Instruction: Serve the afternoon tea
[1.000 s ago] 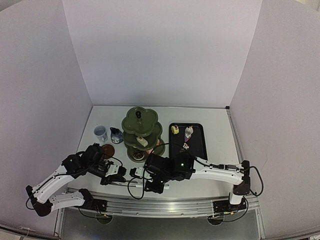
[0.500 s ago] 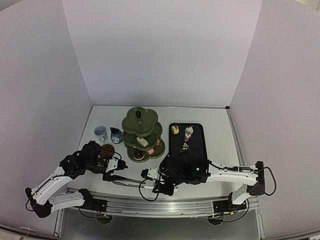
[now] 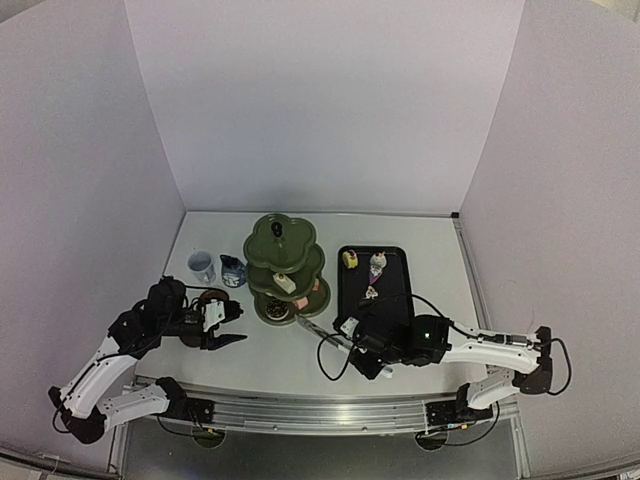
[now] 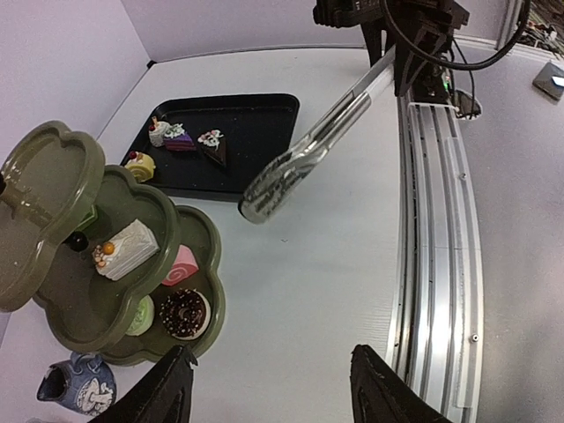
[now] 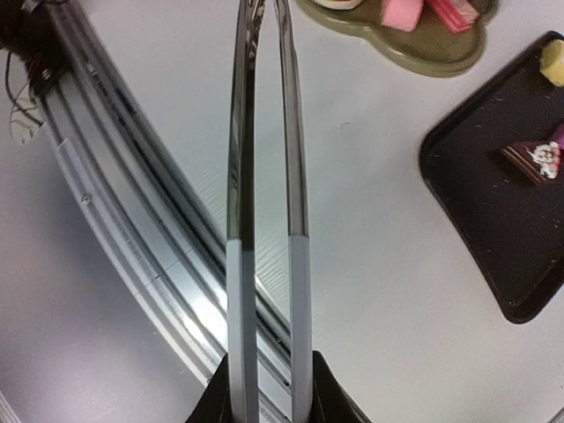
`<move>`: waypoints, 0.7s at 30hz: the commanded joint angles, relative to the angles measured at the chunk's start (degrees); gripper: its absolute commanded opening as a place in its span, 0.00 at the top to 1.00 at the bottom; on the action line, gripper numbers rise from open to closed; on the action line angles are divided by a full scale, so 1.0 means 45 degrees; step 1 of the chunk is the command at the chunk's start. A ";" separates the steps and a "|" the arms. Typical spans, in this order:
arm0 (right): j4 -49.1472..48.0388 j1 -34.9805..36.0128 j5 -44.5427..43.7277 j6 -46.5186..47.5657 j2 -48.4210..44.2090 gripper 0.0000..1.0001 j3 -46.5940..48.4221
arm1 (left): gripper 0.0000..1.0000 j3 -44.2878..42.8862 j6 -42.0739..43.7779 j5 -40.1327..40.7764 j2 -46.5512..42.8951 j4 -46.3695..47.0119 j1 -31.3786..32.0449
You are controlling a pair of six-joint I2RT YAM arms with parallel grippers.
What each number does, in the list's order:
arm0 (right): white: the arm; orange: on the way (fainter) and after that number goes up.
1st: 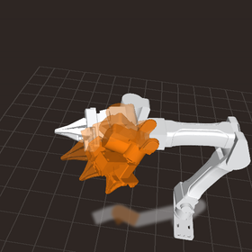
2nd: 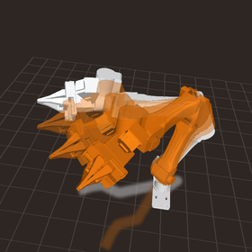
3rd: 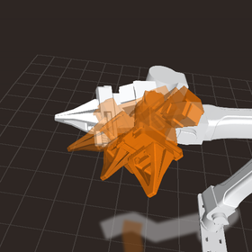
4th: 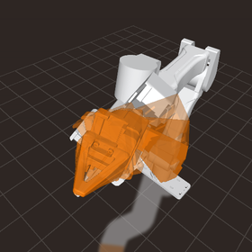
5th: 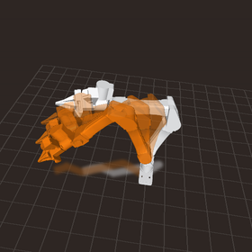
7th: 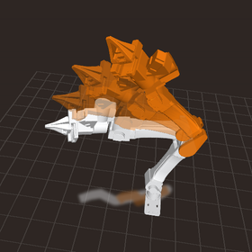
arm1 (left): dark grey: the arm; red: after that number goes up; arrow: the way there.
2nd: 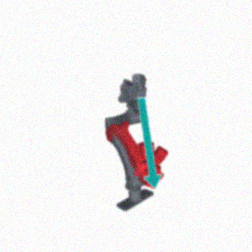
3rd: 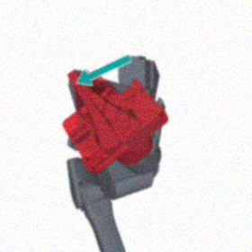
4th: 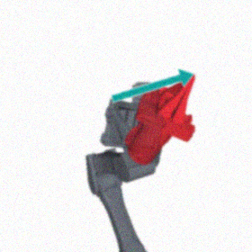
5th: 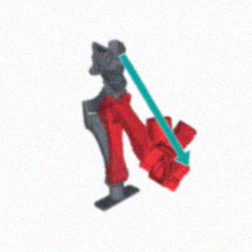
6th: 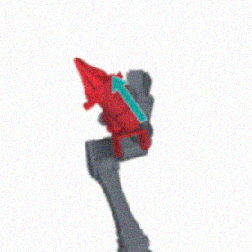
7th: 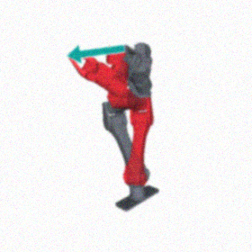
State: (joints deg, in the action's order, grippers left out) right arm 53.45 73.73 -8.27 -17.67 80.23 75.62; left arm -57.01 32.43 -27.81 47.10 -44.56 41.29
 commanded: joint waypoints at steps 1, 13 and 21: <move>0.0333 -0.0991 -0.3136 -0.3411 -0.0505 1.00 0.0809 | 0.38 0.0212 -0.1386 0.1889 -0.0513 0.1451 -0.0080; 0.3025 -0.1618 -0.2906 -0.8733 0.1479 0.99 0.0974 | 0.36 0.1295 -0.2552 0.2773 -0.1068 0.2264 -0.0850; 0.2845 -0.2304 -0.2149 -0.7895 0.3452 0.99 0.2335 | 0.36 0.1686 -0.2465 0.2739 -0.1263 0.2312 -0.0855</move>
State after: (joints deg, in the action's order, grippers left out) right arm 66.30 65.52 -19.12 -53.73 92.41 80.80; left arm -49.85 22.10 -15.81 42.43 -36.34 37.80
